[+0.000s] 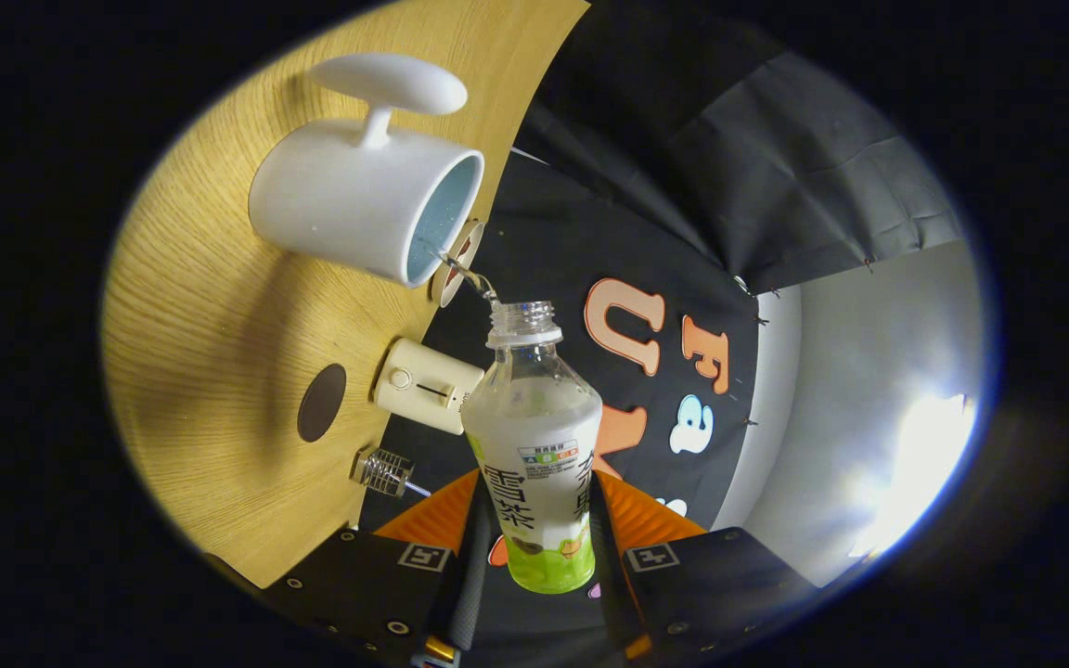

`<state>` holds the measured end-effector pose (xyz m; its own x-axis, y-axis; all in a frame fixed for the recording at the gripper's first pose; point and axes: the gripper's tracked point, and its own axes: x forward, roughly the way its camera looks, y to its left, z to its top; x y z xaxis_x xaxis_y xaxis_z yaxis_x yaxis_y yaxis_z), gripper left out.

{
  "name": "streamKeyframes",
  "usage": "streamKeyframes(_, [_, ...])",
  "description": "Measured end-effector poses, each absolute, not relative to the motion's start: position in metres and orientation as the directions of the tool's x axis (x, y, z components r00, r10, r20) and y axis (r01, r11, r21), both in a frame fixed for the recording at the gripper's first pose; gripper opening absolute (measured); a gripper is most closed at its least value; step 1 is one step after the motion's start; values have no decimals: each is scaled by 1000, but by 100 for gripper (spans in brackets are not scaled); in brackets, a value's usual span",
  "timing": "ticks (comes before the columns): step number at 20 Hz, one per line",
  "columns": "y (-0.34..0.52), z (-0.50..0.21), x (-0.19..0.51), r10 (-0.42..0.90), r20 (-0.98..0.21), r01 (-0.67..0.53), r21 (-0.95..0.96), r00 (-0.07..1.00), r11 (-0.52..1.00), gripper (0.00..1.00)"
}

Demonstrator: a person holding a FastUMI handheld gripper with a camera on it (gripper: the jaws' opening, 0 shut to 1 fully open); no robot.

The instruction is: Take the bottle from table, then pour the juice into the cup, finally place the bottle on the coaster

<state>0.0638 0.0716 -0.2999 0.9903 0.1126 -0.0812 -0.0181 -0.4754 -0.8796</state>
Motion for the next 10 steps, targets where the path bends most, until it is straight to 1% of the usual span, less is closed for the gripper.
streamKeyframes(10, [81, -295, 63, 160, -94, 5, -848, 983, -529, 54])
